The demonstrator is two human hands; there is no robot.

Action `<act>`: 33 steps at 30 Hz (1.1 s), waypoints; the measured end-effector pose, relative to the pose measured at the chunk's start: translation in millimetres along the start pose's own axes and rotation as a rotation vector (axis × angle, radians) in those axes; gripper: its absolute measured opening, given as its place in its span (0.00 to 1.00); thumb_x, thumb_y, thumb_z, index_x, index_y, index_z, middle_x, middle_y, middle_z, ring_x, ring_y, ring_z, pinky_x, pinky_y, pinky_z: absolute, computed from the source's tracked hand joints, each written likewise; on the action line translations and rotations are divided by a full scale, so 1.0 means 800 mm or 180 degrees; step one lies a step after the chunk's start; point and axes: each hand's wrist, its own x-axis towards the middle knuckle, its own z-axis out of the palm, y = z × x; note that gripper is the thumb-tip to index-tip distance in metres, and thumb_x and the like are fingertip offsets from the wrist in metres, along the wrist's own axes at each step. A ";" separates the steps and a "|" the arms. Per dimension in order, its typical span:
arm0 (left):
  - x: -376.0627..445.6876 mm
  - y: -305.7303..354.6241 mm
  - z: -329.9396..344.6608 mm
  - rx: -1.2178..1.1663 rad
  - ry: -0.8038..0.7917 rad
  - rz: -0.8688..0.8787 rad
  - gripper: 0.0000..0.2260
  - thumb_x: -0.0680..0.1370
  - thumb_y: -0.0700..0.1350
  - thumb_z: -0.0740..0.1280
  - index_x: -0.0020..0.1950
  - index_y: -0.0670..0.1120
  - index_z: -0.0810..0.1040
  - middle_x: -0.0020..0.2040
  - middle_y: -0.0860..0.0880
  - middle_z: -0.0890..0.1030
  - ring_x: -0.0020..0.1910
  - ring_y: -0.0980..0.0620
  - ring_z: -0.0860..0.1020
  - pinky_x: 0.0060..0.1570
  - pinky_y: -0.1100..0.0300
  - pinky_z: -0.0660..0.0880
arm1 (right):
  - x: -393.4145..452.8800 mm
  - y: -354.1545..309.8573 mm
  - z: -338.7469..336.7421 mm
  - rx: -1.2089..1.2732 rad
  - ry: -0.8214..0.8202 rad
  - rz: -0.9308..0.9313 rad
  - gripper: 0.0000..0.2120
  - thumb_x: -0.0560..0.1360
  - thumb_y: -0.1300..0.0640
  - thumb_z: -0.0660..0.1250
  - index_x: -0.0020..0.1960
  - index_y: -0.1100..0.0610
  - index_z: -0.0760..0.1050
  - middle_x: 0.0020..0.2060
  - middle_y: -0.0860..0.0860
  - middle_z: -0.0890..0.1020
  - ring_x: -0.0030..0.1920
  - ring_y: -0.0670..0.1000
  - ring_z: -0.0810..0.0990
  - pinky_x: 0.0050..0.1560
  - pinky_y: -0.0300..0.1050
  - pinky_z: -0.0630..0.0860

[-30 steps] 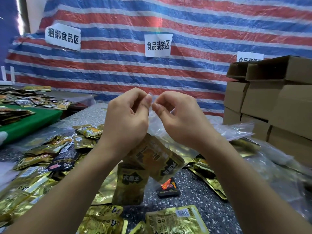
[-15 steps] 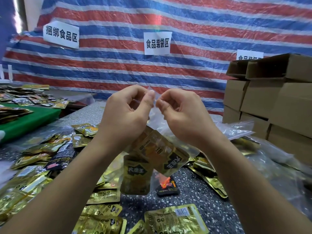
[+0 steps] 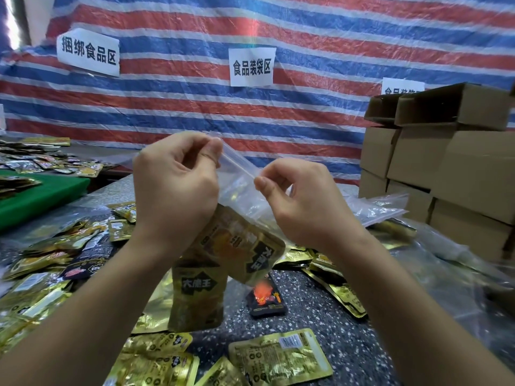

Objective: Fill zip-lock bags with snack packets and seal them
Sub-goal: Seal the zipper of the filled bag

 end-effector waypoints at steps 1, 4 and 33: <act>0.000 -0.001 0.000 0.0007 0.0031 -0.0006 0.07 0.80 0.47 0.67 0.43 0.49 0.81 0.35 0.55 0.80 0.35 0.56 0.79 0.36 0.54 0.77 | -0.004 0.003 -0.002 -0.0048 -0.0012 0.0002 0.07 0.79 0.57 0.69 0.42 0.56 0.81 0.33 0.43 0.78 0.35 0.45 0.73 0.37 0.34 0.68; 0.003 -0.005 -0.004 0.0052 0.0173 0.0009 0.08 0.80 0.48 0.67 0.42 0.49 0.82 0.35 0.56 0.80 0.33 0.55 0.78 0.35 0.56 0.76 | -0.015 0.014 -0.007 -0.0148 -0.0080 0.0030 0.07 0.78 0.59 0.69 0.43 0.60 0.81 0.35 0.48 0.80 0.37 0.46 0.73 0.39 0.38 0.68; 0.012 -0.013 -0.004 -0.0192 -0.0193 -0.0131 0.08 0.81 0.47 0.67 0.44 0.47 0.81 0.34 0.54 0.80 0.32 0.55 0.78 0.33 0.62 0.75 | -0.040 0.051 -0.018 -0.0067 -0.0352 -0.0542 0.08 0.79 0.59 0.64 0.41 0.51 0.73 0.27 0.40 0.69 0.28 0.41 0.68 0.29 0.30 0.62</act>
